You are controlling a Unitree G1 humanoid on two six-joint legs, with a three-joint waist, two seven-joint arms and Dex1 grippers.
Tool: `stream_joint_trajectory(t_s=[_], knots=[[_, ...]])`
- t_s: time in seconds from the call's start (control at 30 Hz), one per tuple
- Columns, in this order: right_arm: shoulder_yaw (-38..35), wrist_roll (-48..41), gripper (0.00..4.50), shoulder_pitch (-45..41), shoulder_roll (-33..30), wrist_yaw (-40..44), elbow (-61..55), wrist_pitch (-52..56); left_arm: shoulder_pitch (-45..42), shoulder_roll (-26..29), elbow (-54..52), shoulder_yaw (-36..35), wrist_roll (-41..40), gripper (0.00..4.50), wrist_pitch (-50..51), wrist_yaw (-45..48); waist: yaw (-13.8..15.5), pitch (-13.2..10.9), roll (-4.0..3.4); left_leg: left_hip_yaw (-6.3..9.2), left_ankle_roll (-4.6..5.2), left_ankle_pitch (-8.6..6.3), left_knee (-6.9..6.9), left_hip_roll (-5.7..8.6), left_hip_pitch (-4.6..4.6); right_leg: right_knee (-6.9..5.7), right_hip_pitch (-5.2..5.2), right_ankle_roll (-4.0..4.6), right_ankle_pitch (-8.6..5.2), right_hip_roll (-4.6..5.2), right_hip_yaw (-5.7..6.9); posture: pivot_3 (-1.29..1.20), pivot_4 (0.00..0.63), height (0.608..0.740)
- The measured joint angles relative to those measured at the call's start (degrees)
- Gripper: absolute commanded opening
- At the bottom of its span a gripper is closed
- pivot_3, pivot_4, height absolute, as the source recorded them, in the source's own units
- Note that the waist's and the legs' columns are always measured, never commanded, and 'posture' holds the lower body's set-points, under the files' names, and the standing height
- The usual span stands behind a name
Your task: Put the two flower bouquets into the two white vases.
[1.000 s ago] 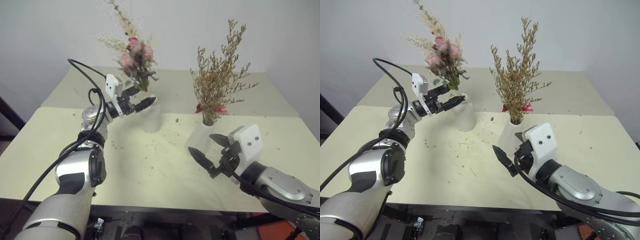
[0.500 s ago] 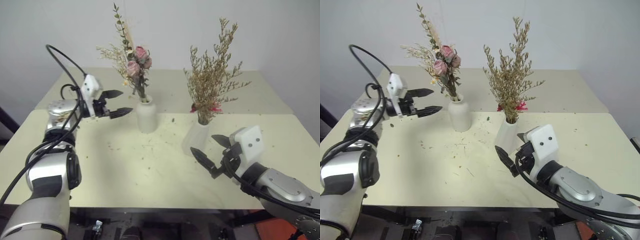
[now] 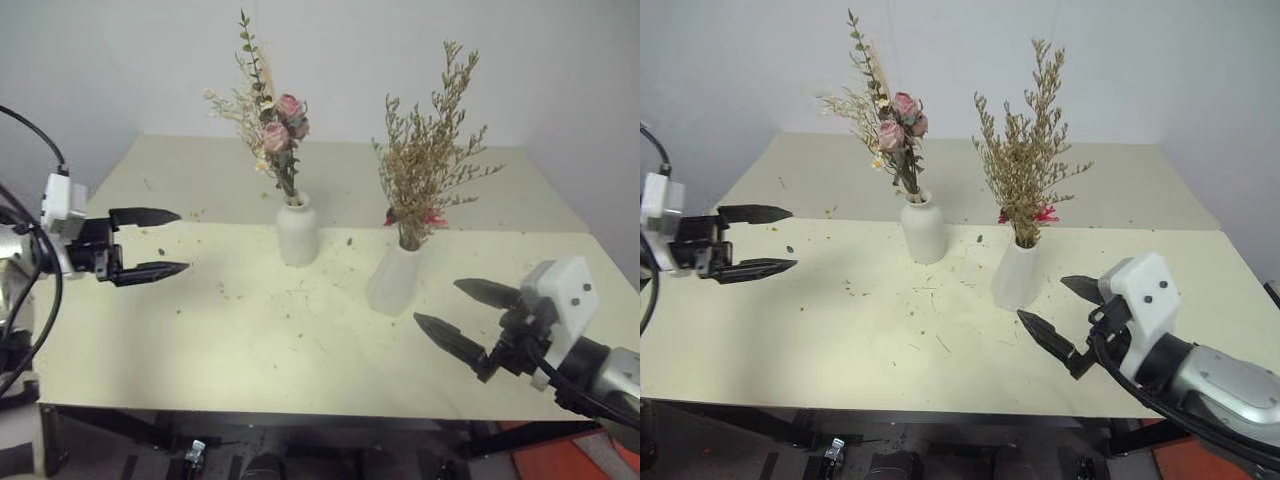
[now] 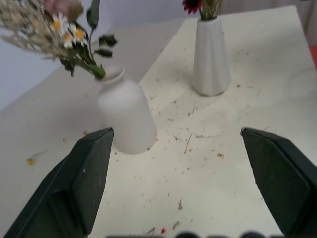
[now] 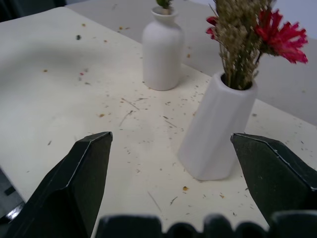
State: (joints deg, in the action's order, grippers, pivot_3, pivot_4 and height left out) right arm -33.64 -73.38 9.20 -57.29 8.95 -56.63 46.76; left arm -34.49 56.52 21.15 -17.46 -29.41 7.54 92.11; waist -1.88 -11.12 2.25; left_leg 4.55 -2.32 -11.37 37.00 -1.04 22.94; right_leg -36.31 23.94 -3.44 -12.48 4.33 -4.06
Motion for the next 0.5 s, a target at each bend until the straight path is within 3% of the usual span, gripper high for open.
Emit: stream_joint_trajectory(t_s=[0.23,0.5], knots=[[-10.6,-0.4,4.5,7.8,-1.0,8.1,0.3,0.0,7.8,2.2,-6.8,-3.4,-2.7,4.47,4.0,-0.5,0.1,0.0,0.04,-0.02,0.0,0.0,-0.01,-0.01,0.0,0.01,0.01,0.02,-0.03,-0.02,0.0,0.0,0.15,0.74],[-21.6,6.2,4.5,15.7,-1.4,21.7,5.5,0.2,8.6,2.3,-9.2,-4.1,-4.7,4.47,5.5,-0.9,0.7,0.1,0.15,-0.04,0.0,-0.01,-0.02,-0.02,0.03,0.08,0.03,0.01,-0.03,-0.03,0.0,0.0,0.15,0.74]])
